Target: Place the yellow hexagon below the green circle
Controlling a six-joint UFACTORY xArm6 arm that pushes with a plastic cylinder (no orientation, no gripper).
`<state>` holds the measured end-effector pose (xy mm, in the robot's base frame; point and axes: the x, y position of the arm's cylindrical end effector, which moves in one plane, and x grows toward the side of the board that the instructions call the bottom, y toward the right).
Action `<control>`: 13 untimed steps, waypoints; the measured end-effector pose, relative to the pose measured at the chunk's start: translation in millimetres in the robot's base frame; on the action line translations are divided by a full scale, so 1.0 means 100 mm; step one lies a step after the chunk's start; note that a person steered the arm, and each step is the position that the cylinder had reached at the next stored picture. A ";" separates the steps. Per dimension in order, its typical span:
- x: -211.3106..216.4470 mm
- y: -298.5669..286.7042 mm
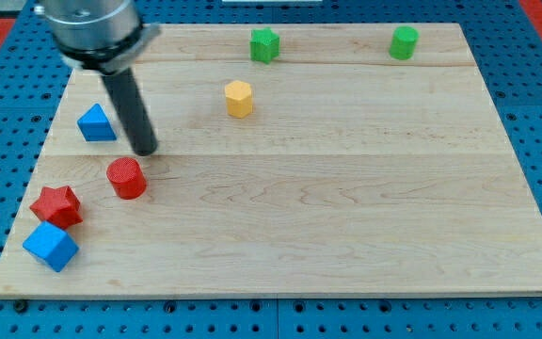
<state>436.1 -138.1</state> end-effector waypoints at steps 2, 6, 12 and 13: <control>-0.01 0.22; -0.49 0.13; -1.07 2.03; -1.35 1.96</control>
<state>301.2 58.2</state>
